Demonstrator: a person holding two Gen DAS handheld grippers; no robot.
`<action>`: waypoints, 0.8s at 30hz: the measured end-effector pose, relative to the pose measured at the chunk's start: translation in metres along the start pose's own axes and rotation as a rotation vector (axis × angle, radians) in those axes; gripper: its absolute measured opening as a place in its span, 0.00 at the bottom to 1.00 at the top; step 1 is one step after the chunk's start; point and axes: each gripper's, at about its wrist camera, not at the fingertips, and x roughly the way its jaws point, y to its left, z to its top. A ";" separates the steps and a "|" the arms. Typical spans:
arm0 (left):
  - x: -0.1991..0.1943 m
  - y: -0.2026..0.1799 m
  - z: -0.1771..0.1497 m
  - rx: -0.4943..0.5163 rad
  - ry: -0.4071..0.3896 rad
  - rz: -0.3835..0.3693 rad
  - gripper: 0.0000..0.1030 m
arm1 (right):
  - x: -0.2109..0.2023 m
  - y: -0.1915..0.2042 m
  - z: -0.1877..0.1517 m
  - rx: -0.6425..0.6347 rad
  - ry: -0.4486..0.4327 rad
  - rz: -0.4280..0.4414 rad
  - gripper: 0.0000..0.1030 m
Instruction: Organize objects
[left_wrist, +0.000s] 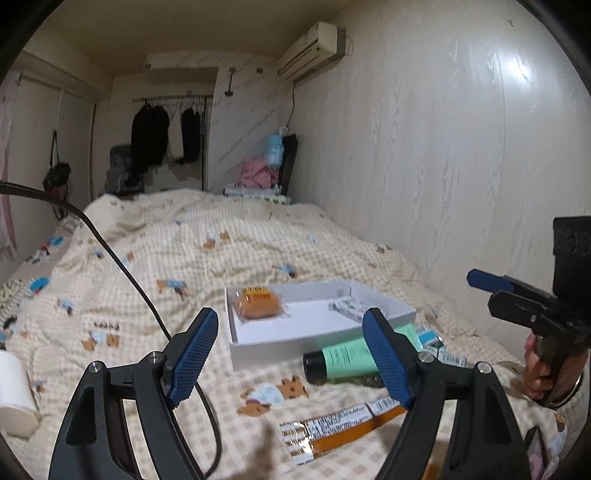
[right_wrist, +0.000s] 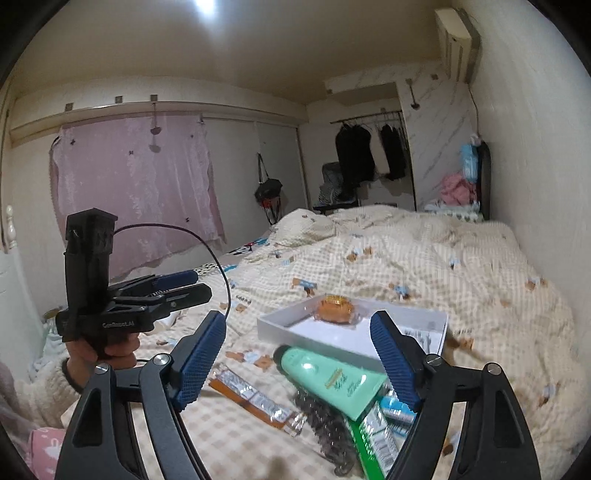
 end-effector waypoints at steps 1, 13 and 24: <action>0.001 0.001 -0.002 -0.003 0.004 -0.002 0.81 | 0.001 -0.003 -0.003 0.018 0.002 0.005 0.79; 0.007 -0.010 -0.026 0.023 0.022 0.016 0.81 | 0.007 -0.010 -0.032 0.089 0.040 -0.023 0.79; 0.010 -0.011 -0.028 0.032 0.032 0.018 0.81 | 0.008 -0.012 -0.033 0.092 0.042 -0.020 0.79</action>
